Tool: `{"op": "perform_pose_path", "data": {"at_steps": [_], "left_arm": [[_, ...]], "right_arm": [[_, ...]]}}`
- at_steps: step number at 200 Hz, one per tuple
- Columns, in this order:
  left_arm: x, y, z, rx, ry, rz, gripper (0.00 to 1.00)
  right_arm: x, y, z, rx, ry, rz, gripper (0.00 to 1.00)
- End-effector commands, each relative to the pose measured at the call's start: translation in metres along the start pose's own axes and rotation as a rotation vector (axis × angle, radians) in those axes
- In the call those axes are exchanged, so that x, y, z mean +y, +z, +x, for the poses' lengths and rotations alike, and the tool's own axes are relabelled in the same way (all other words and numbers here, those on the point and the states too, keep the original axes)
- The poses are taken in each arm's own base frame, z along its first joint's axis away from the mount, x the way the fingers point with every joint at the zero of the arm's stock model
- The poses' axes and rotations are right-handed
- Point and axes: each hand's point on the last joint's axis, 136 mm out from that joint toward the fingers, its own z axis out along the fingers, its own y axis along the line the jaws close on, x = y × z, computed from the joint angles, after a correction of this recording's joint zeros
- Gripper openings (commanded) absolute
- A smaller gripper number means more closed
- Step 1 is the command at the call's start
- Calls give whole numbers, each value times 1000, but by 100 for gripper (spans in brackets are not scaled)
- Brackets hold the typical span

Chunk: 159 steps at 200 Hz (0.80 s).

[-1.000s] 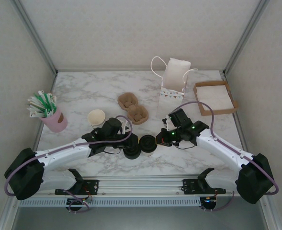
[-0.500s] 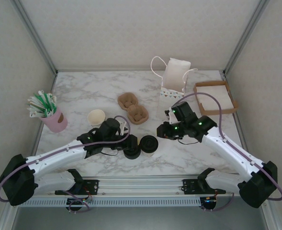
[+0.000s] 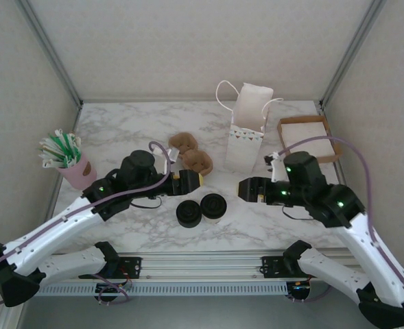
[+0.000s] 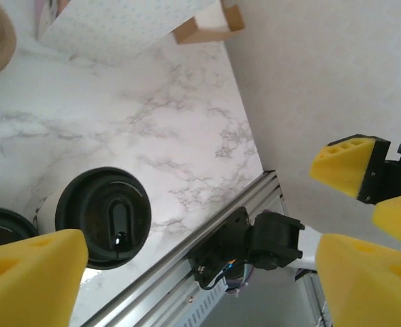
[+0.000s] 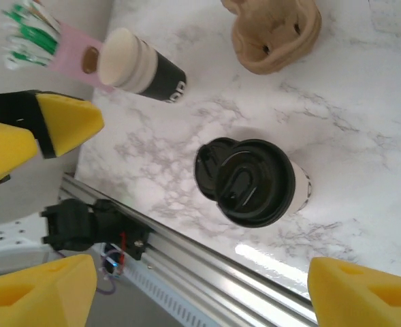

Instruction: Pack the takeout coffee

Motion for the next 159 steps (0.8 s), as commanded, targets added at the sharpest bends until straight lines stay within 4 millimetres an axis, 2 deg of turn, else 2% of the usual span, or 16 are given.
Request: {"op": "perform_pose_path", "data": {"at_steps": [1, 16, 36, 66, 117, 138, 159], "left_arm": [[-4, -15, -3, 2, 24, -25, 99], [-3, -16, -6, -9, 42, -46, 100], [9, -9, -16, -32, 61, -94, 100], [17, 11, -49, -46, 49, -80, 100], [38, 51, -114, -54, 6, -59, 99], [43, 72, -135, -57, 4, -46, 91], [53, 101, -148, -27, -7, -52, 75]], "right_arm": [[1, -22, 12, 21, 1, 14, 91], [3, -28, 11, 19, -11, 25, 98], [-3, -28, 1, 19, -22, 96, 99], [-6, -21, -25, 25, -40, 212, 99], [-5, -21, -110, -148, -39, 421, 99], [0, -13, -143, -177, -70, 454, 98], [-4, -3, -172, -179, -85, 501, 91]]}}
